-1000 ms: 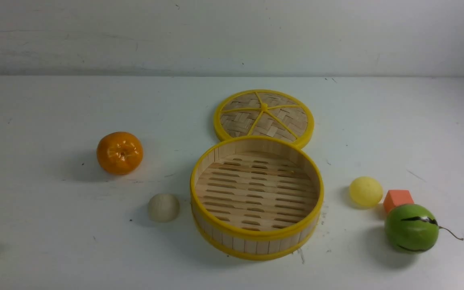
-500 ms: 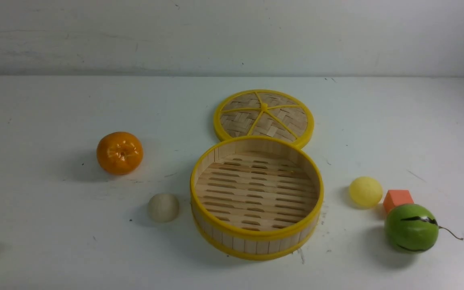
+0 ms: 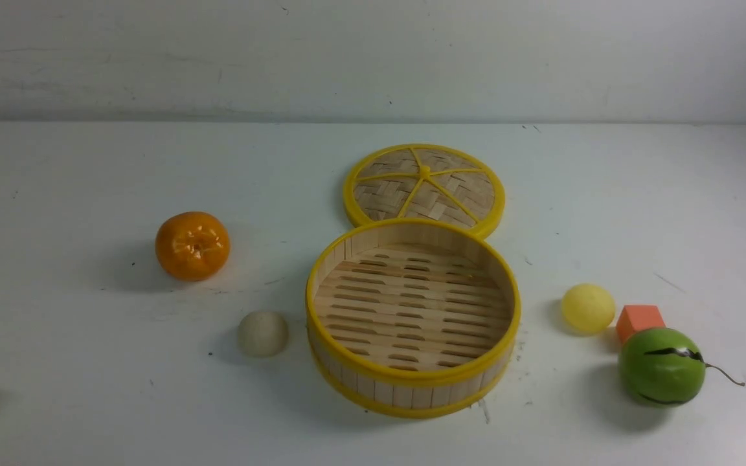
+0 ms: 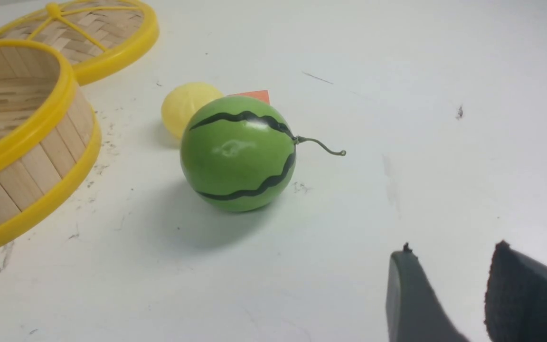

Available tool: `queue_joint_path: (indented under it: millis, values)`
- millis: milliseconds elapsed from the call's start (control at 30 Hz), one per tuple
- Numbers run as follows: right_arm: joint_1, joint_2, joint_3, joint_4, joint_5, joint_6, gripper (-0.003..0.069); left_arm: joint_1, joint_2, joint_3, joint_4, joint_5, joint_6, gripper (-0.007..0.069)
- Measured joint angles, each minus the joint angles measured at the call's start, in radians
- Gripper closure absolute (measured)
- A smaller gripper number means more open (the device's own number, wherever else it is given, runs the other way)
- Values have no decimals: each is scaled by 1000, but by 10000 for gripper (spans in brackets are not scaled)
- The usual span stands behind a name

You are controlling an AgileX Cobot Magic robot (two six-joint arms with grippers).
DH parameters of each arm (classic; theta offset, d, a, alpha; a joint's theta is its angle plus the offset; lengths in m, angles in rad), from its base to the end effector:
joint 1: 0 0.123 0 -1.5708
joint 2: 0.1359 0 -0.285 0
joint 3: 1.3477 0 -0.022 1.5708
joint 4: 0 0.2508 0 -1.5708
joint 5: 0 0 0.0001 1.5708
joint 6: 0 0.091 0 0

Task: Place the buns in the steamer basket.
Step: Use the left arm to grab a steamed stuffed bun

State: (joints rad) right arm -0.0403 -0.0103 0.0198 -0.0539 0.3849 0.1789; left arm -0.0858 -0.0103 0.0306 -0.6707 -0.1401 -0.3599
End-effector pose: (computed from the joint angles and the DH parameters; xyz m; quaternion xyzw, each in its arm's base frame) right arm 0.0522 -0.0040 0.1725 0.0741 0.8034 0.0180 0.5906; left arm 0.0557 0.0031 0.2133 -0.3201 0.5566 -0.3805 0.6655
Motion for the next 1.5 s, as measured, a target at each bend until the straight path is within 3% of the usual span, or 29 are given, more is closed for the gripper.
queue_joint_path:
  millis: [367,467,600,667,767,867,1000,1067,1167,1233,1367,1500]
  values:
    - [0,0,0,0,0,0,418,0,0,0,28,1,-44,400]
    - [0,0,0,0,0,0,418,0,0,-64,124,140,-90,477]
    - [0,0,0,-4,-6,1,418,0,0,-179,239,317,-56,568]
    - [0,0,3,54,-33,56,418,0,4,-289,288,519,34,638]
    - [0,0,7,173,-83,157,418,0,59,-370,282,716,125,638]
    - [0,0,7,358,-178,316,418,0,232,-498,194,1009,313,638]
    - [2,0,6,423,-239,358,418,-21,366,-560,130,1103,462,638]
    - [15,0,-18,436,-192,360,418,-63,402,-579,106,1079,498,638]
    - [102,34,-184,441,8,253,438,-191,505,-617,114,1055,533,638]
    - [133,64,-244,441,77,196,442,-225,548,-632,131,1070,537,638]
    - [247,230,-493,428,415,-47,449,-333,774,-738,270,1157,542,638]
    - [292,356,-661,389,640,-133,449,-359,967,-859,392,1137,510,638]
